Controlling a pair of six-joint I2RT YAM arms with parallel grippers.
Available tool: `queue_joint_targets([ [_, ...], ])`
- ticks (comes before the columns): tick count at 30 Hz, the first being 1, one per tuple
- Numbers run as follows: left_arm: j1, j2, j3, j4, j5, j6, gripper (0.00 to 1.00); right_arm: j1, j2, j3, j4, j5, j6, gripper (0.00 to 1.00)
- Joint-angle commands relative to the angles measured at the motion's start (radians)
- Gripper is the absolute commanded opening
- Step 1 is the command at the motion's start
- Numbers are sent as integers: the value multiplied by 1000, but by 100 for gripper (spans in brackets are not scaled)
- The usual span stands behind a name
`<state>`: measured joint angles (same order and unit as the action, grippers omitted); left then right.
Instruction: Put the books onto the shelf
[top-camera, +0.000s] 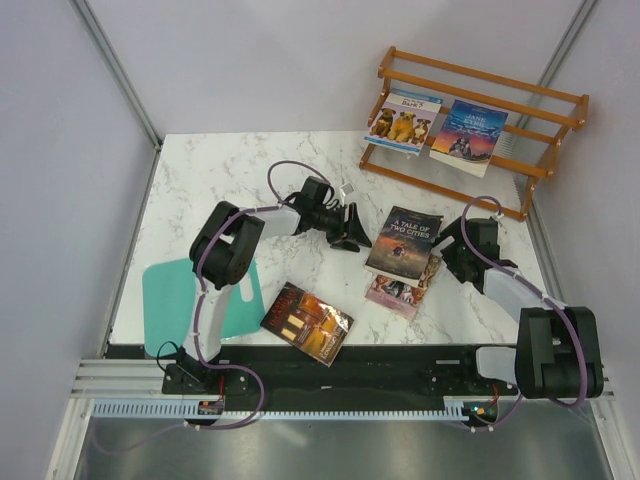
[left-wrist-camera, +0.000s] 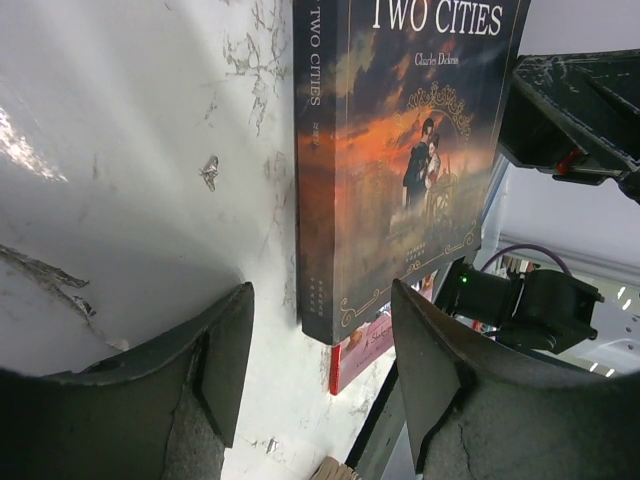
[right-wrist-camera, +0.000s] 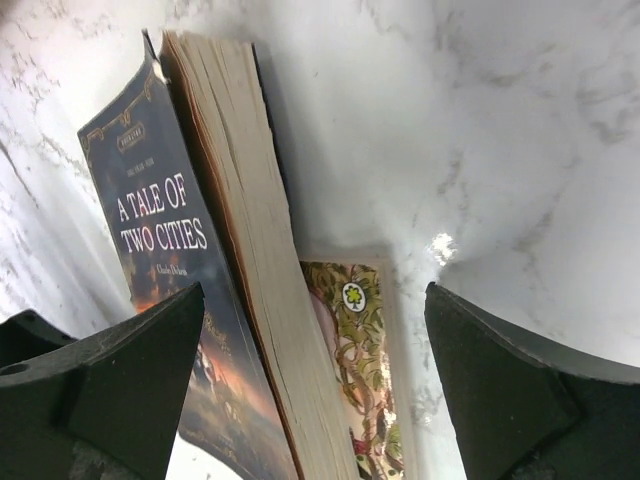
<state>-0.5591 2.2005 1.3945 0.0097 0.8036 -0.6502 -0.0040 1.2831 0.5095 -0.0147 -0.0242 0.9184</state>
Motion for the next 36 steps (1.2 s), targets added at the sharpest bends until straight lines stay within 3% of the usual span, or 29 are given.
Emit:
queue_joint_targets([
  [1, -7, 21, 47, -4, -12, -17, 64, -1, -67, 29, -34, 131, -65, 98],
  [6, -9, 39, 83, -4, -11, -22, 64, -1, -35, 20, 103, 95, -102, 98],
  [16, -13, 51, 101, -30, -17, -34, 64, -1, 211, 38, 254, -108, -56, 98],
  [24, -38, 90, 132, -30, -12, -54, 63, -1, 315, -8, 505, -258, -21, 98],
  [27, -50, 108, 155, -28, -7, -63, 63, -1, 373, -31, 636, -322, 34, 84],
  [28, -53, 119, 158, -24, -6, -68, 63, -1, 389, -35, 666, -365, 49, 64],
  [31, -59, 130, 172, -16, 3, -74, 63, -1, 436, -45, 789, -434, 103, 18],
  [33, -58, 120, 166, -14, -3, -59, 63, -1, 441, -42, 809, -463, 112, 3],
  [36, -50, 68, 130, -19, -20, -25, 63, -1, 412, -39, 817, -497, 114, 0],
])
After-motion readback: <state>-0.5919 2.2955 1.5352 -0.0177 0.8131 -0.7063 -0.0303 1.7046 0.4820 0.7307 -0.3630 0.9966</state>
